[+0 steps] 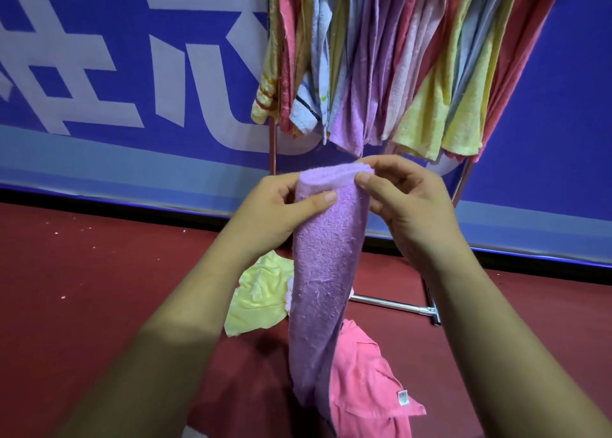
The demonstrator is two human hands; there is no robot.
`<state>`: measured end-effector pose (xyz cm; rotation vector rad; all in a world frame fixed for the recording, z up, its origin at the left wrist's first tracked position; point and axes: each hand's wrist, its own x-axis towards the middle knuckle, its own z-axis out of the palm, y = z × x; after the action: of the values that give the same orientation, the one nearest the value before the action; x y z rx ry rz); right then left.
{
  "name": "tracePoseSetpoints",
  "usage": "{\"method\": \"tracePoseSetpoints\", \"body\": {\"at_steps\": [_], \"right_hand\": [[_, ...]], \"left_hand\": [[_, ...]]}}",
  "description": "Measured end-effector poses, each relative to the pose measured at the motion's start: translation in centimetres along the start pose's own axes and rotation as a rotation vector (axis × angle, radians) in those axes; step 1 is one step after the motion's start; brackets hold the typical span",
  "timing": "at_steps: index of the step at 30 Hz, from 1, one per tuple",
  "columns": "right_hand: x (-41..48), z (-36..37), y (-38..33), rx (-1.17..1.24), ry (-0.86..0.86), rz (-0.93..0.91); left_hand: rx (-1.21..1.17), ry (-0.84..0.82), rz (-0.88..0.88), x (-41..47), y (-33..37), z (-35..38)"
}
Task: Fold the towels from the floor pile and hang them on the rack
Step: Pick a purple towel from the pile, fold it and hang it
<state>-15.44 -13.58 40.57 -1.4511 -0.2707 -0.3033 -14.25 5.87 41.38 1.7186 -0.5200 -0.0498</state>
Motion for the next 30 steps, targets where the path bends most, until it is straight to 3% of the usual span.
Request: {"method": "tracePoseSetpoints", "body": {"at_steps": [2, 5, 9, 13, 15, 18, 23, 30], "right_hand": [[0.1, 0.1, 0.4, 0.095, 0.009, 0.05], [-0.5, 0.2, 1.7, 0.226, -0.138, 0.192], [-1.9, 0.7, 4.2, 0.121, -0.21, 0.375], [-1.9, 0.8, 4.3, 0.07, -0.162, 0.318], [-1.7, 1.3, 3.4, 0.141, -0.118, 0.275], [-1.1, 1.8, 2.2, 0.264, -0.046, 0.214], [-0.2, 1.3, 1.0, 0.353, 0.032, 0.212], [0.2, 0.3, 2.0, 0.281, 0.075, 0.257]], "left_hand": [[-0.051, 0.077, 0.065, 0.1, 0.2, 0.2], [-0.119, 0.215, 0.073, 0.4, 0.7, 0.2], [-0.1, 0.378, 0.006, 0.9, 0.2, -0.8], [-0.043, 0.479, -0.04, 1.1, -0.6, -1.5], [-0.18, 0.445, -0.053, 1.1, -0.4, -1.3], [-0.511, 0.168, -0.099, 0.7, -0.2, -1.3], [0.081, -0.148, -0.184, -0.4, -2.0, -1.3], [-0.084, 0.027, -0.14, 0.1, -2.2, 0.0]]}}
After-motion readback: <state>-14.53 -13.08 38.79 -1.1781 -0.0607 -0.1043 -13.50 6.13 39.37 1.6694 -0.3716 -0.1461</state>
